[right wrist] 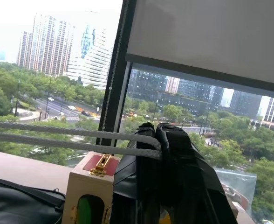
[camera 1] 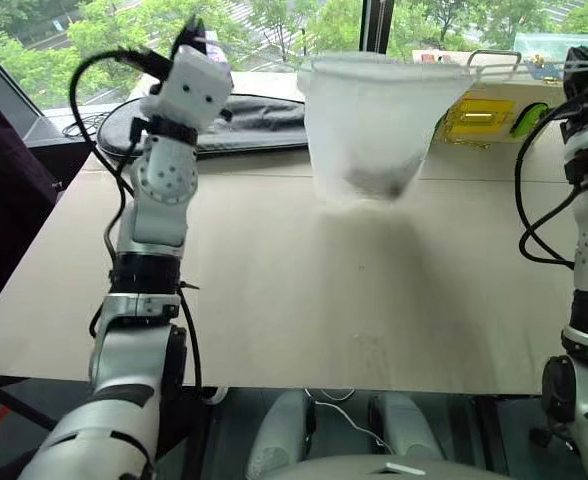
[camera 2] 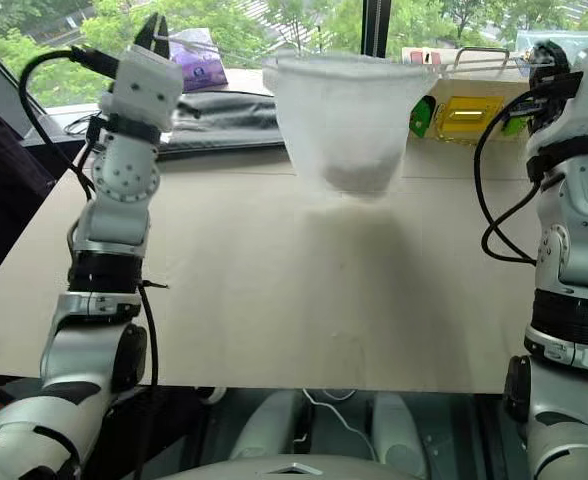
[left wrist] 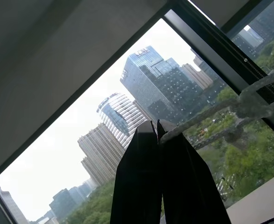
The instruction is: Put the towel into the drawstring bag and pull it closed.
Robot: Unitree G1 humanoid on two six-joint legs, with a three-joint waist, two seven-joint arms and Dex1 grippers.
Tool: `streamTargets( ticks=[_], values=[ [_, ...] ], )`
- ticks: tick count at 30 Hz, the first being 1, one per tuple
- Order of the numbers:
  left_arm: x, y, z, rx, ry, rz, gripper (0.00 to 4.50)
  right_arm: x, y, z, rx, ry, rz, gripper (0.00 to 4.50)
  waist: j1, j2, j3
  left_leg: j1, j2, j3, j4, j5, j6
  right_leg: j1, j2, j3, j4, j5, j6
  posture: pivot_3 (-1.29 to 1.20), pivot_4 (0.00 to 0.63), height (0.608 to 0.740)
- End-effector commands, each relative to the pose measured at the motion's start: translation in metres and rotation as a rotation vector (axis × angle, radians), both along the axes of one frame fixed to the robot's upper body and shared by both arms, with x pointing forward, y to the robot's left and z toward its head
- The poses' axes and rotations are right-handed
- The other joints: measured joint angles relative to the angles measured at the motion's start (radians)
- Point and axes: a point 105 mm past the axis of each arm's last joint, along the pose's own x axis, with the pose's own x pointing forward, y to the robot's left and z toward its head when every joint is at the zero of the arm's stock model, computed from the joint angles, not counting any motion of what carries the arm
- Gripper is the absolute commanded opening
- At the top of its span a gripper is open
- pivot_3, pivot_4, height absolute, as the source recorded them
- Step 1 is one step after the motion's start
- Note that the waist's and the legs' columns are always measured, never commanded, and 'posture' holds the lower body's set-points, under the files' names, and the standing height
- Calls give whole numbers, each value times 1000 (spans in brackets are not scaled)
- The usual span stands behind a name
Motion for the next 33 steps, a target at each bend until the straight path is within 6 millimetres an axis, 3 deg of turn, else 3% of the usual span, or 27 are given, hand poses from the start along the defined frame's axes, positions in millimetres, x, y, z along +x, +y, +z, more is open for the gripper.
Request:
streamTargets(
  ticks=[1, 5, 14, 19, 25, 27, 30, 33],
  values=[
    [9, 28, -2, -9, 22, 124, 84, -10, -30, 9, 64, -57, -120, 0, -1, 0, 0, 0, 0, 0, 0, 0, 0, 0, 0, 0, 0, 0, 0, 0, 150, 740],
    [16, 48, -16, -31, 68, 205, 84, -14, -62, -3, 204, -48, -249, 0, 0, 0, 0, -1, 0, 0, 0, 0, 0, -1, 0, 0, 1, 0, 0, 0, 150, 740],
    [2, 93, -13, -152, -2, 368, 84, -42, -130, -20, 503, -90, -565, 0, 1, 0, 0, -1, 0, 1, 0, 0, 0, -2, -1, 1, 2, 0, 0, 0, 150, 740],
    [-5, 123, -18, -241, -2, 485, 84, -46, -145, -35, 573, -34, -651, 0, -3, 0, 0, -1, 0, 2, 0, 0, 0, -3, -2, 2, 4, 0, 0, 0, 150, 740],
    [-9, 153, -44, -398, 58, 586, 84, -45, -148, -72, 667, 110, -695, 0, -2, 0, 0, -1, 0, 2, 0, 0, 1, -3, -2, 3, 4, 0, 0, 0, 150, 740],
    [-4, 149, -49, -416, 85, 546, 84, -38, -141, -76, 667, 148, -646, 0, -2, 0, 0, -1, 0, 2, 0, 0, 1, -3, -2, 3, 5, 0, 0, 0, 150, 740],
    [10, 126, -59, -476, 145, 363, 84, -21, -118, -80, 612, 227, -485, 0, -2, 0, 0, -1, -1, 3, 0, -1, 1, -4, -2, 3, 6, 0, 0, 0, 150, 740],
    [30, 59, -73, -458, 291, -41, 84, -2, -77, -89, 550, 347, -245, 0, -1, 0, 0, -1, -1, 3, 1, -2, 3, -4, -1, 2, 6, 0, 0, 0, 150, 740]
  ],
)
